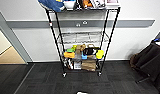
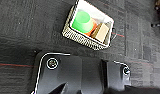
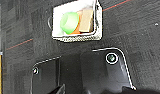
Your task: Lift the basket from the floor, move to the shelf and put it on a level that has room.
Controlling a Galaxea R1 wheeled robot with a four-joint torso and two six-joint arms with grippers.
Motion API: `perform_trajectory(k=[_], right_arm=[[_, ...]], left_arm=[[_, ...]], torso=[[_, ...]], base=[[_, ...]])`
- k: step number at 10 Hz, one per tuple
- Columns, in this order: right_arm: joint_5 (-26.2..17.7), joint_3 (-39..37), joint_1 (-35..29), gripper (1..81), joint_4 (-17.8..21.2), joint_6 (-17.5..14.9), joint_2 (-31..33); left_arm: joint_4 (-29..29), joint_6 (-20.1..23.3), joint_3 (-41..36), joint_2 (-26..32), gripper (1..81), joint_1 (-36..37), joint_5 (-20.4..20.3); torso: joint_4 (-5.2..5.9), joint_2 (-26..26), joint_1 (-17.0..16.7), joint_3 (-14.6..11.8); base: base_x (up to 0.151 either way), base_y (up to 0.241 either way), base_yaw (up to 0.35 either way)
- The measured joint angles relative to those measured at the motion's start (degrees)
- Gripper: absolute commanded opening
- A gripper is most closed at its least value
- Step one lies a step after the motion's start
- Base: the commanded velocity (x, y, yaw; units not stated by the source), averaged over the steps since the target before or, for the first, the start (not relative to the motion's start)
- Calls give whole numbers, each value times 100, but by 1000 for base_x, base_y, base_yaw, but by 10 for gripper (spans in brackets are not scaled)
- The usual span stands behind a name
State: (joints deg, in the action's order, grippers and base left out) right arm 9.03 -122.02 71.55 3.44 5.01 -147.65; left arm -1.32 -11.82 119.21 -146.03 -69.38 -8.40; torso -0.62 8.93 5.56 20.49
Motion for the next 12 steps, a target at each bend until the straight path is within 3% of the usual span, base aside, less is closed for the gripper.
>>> perform_trajectory(k=[3, 8, 12], right_arm=[[17, -34, 34, 811, 2, 0, -69], [0, -329, 22, 811, 15, 0, -196], [0, -345, -63, 811, 20, 0, -221]], left_arm=[[91, -2, 223, -171, 811, 28, 22], [311, -49, 678, -712, 811, 405, 460], [410, -74, 805, -835, 811, 769, 741]], torso=[[0, 494, 304, 107], [0, 1425, 898, 940], [0, 2107, 1336, 1045]], base=[[0, 0, 0], [0, 0, 0], [0, 0, 0]])
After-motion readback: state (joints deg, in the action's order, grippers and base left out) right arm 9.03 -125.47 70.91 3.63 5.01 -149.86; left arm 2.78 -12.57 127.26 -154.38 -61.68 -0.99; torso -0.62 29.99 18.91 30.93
